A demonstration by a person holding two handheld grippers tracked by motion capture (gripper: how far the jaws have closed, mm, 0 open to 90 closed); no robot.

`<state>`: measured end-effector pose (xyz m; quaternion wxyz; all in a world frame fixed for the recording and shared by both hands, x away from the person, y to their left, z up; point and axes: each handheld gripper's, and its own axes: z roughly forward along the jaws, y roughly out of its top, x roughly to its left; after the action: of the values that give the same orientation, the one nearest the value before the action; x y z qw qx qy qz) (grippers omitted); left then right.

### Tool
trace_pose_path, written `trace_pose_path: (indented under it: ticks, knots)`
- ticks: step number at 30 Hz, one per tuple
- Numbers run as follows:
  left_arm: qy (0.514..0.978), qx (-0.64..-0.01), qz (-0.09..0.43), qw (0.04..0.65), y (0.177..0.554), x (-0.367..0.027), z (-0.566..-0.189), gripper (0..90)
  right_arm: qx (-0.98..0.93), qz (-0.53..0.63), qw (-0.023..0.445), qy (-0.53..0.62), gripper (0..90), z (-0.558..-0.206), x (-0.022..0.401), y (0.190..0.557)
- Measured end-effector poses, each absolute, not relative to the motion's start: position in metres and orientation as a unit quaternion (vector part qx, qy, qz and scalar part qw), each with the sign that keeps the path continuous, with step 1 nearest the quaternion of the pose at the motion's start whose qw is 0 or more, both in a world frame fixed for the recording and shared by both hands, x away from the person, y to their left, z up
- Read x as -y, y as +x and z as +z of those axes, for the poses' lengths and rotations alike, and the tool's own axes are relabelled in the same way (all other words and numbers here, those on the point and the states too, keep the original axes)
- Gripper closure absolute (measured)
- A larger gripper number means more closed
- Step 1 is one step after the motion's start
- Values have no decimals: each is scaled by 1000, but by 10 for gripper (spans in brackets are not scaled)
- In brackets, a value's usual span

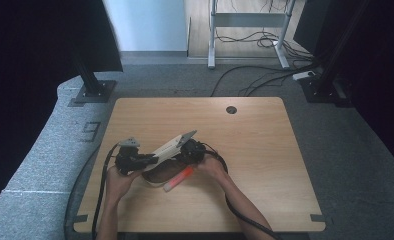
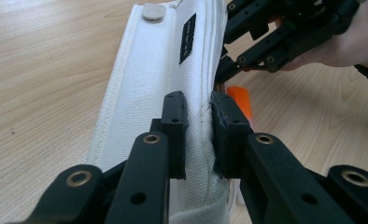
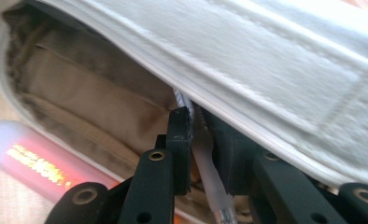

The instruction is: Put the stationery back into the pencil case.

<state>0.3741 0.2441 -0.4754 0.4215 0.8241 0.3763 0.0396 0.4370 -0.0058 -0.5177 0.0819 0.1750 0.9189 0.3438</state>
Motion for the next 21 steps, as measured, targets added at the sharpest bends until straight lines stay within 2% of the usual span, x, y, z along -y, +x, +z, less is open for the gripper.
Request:
trace_pose_path:
  ticks: [6,11,16,21]
  knots:
    - [824,-376,39,422,374,-245,-475,767,-914,346,85,195,642,-518,13,442]
    - [825,-376,39,421,374,-245,-475,766,-911,349,89,203,622,-514,23,440]
    - [825,-375,37,421,374,-245,-476,766,-907,351,78,220,665,-513,39,439]
    - [825,-375,37,421,374,-245,-476,765,-909,343,72,224,748,-522,46,438]
